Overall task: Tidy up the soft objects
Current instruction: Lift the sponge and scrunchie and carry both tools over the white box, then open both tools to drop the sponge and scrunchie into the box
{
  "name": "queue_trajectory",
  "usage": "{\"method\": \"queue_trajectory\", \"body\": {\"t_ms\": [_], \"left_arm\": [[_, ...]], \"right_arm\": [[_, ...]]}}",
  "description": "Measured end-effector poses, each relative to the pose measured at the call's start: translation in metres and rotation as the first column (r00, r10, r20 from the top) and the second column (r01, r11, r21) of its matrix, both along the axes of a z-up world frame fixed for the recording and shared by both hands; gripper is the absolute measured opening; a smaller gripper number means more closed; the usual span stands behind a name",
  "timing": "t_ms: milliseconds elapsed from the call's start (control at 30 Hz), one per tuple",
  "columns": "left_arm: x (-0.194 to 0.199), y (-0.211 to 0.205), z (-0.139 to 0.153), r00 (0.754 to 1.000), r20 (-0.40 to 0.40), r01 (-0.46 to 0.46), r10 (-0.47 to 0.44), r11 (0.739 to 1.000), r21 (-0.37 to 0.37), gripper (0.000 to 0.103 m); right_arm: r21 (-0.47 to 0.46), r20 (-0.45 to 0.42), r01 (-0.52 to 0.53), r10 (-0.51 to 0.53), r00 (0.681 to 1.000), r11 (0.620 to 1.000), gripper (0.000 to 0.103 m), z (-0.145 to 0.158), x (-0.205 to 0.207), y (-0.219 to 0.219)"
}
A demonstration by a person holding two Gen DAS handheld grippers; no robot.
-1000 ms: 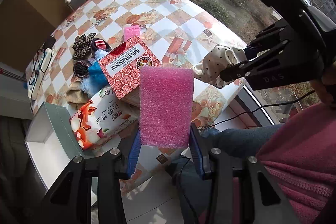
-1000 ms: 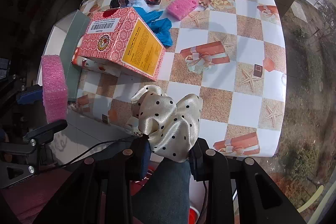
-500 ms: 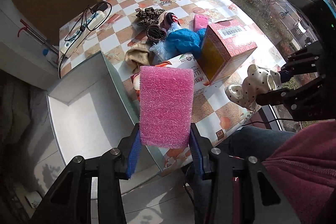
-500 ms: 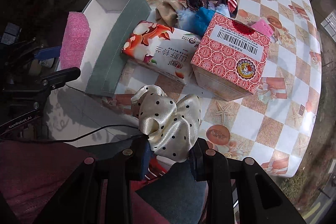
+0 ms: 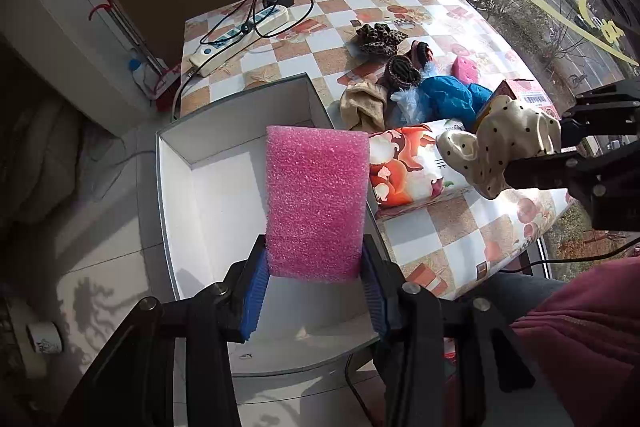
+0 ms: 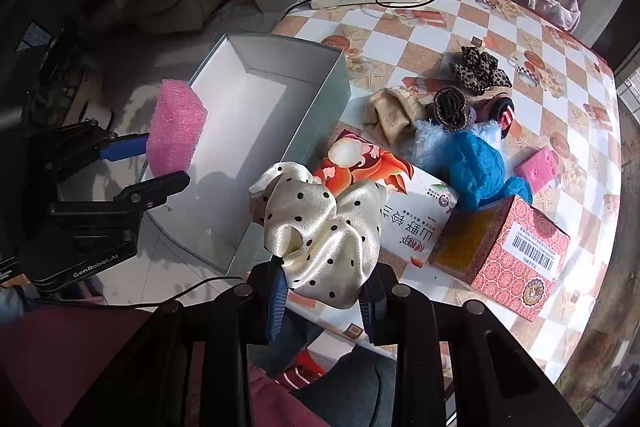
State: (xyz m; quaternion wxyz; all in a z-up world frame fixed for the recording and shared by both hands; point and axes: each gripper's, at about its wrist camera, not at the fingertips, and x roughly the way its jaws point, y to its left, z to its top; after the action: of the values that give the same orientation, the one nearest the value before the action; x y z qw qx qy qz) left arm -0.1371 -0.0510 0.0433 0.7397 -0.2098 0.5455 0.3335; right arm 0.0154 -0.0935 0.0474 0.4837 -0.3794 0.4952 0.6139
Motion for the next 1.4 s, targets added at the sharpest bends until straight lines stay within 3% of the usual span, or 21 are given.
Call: {"method": "queue_trajectory", "body": {"t_ms": [467, 833, 1167, 1400], "left_arm": [[-0.037, 0.012, -0.012, 0.993, 0.031, -0.112, 0.112, 0.994, -0.012, 0.047], [-0.060, 0.019, -0.042, 0.977, -0.025, -0.213, 0.212, 0.974, -0.070, 0.047], [-0.069, 0.011, -0.066, 0.975, -0.085, -0.216, 0.207, 0.969, -0.118, 0.047], [-0.074, 0.009, -0.072, 0.970, -0.096, -0.235, 0.223, 0.962, -0.139, 0.047]], "right_arm": [[-0.015, 0.034, -0.080, 0.080, 0.996, 0.997, 0.032, 0.002, -0.035, 0.016], [-0.044, 0.044, -0.137, 0.139, 0.989, 0.990, 0.032, -0.006, -0.057, 0.031], [-0.075, 0.079, -0.317, 0.322, 0.943, 0.946, 0.032, -0.019, -0.112, 0.037], [-0.102, 0.073, -0.355, 0.363, 0.929, 0.929, 0.032, -0.026, -0.123, 0.037]]}}
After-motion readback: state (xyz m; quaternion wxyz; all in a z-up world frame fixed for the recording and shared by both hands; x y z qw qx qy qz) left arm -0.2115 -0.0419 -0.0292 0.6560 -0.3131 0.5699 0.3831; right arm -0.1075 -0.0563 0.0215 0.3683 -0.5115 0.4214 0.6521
